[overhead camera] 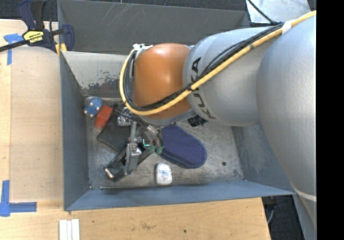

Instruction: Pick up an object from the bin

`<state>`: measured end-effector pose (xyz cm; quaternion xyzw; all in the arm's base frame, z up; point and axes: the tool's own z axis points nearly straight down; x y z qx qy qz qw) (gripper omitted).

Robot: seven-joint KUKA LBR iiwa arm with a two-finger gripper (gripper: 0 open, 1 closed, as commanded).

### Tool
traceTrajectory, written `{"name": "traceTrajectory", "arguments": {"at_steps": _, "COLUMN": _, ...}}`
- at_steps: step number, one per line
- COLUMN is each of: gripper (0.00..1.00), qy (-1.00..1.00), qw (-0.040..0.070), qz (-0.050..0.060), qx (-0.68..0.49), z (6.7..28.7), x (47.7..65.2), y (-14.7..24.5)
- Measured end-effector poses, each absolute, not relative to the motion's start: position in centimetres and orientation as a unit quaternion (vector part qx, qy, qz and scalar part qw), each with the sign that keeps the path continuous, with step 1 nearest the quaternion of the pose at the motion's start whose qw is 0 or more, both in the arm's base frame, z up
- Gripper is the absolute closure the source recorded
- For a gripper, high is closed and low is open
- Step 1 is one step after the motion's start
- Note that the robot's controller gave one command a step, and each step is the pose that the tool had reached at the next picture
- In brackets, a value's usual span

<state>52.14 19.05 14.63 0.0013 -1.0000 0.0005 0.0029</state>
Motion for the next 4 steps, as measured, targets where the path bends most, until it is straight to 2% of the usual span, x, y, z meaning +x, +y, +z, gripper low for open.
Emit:
{"name": "traceTrajectory", "arguments": {"at_steps": 1, "gripper": 0.0, "qy": -0.995, "qw": 0.011, "qz": -0.005, "qx": -0.103, "z": 7.6, "x": 52.3, "y": 14.8}}
{"name": "traceTrajectory", "arguments": {"at_steps": 2, "gripper": 1.0, "qy": -0.995, "qw": 0.01, "qz": -0.005, "qx": -0.103, "z": 7.7, "x": 52.3, "y": 14.8}}
{"name": "traceTrajectory", "arguments": {"at_steps": 3, "gripper": 1.0, "qy": -0.995, "qw": -0.005, "qz": -0.002, "qx": -0.095, "z": 15.3, "x": 51.7, "y": 16.4}}
{"name": "traceTrajectory", "arguments": {"at_steps": 4, "gripper": 0.0, "qy": -0.995, "qw": -0.001, "qz": 0.0, "qx": -0.098, "z": 14.8, "x": 51.5, "y": 16.2}}
